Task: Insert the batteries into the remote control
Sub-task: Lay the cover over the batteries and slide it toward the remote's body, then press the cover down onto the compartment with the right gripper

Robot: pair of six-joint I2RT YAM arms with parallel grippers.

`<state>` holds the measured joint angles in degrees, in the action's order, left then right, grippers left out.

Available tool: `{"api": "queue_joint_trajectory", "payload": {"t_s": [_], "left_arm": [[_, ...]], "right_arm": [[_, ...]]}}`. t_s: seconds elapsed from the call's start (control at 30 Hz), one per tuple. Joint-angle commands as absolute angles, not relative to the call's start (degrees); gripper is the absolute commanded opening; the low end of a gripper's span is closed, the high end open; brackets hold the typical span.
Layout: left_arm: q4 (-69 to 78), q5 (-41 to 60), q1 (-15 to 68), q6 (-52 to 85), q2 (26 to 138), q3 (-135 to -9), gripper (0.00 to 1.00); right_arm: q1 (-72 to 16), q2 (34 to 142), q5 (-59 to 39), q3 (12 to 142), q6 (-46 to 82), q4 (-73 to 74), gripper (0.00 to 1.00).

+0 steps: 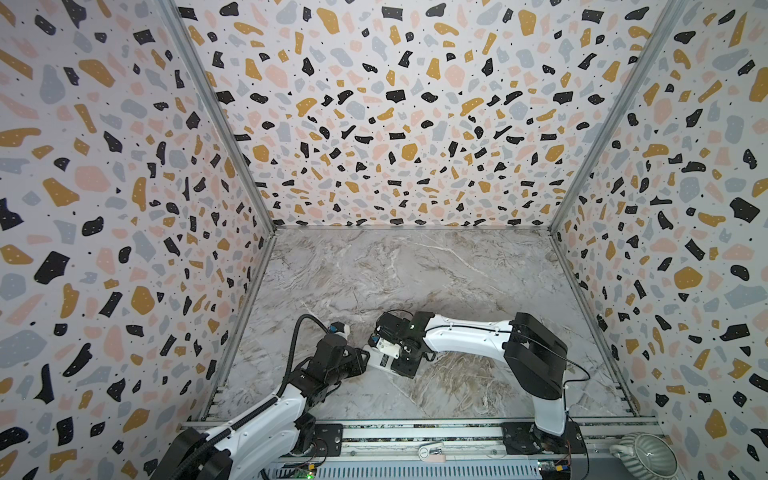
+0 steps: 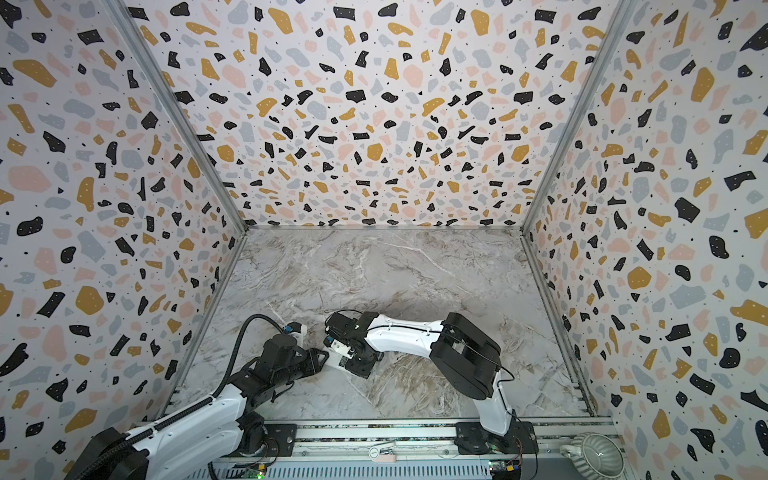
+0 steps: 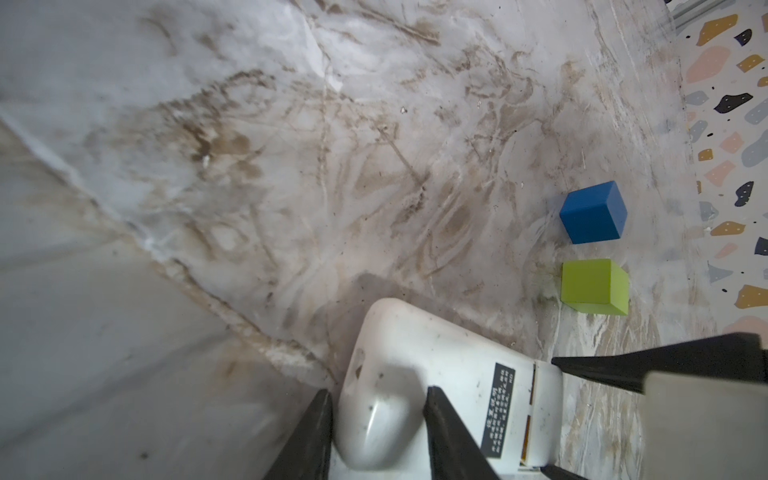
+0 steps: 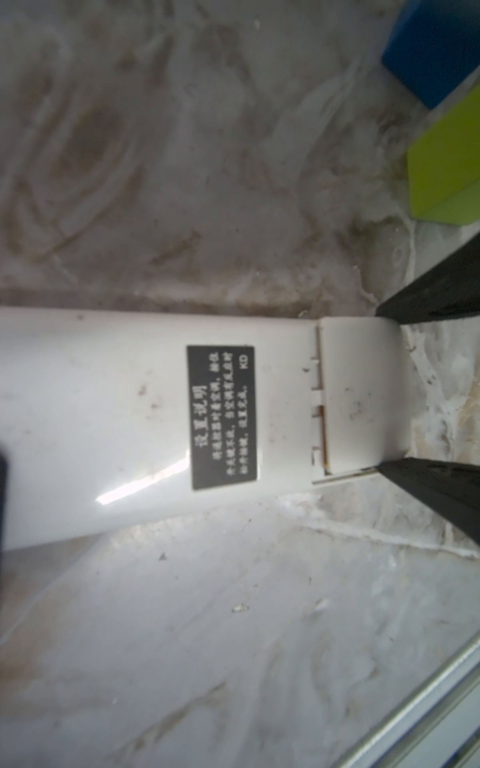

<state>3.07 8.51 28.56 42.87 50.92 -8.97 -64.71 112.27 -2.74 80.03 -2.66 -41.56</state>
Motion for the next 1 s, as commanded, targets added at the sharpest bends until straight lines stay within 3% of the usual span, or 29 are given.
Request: {"api": "queue_joint_trajectory", "payload": {"t_s": [0.0, 0.97], "left_arm": [[4.9, 9.0, 28.2, 42.8, 51.0, -8.2, 0.38], [5.6, 9.9, 28.3, 43.2, 50.0, -6.7, 0.3]], "right_arm": [[-65.7, 112.9, -3.2, 82.6, -2.4, -42.8, 0.35], [-65.3, 117.0, -6.2, 88.2, 3.0, -45.2, 0.36]]}}
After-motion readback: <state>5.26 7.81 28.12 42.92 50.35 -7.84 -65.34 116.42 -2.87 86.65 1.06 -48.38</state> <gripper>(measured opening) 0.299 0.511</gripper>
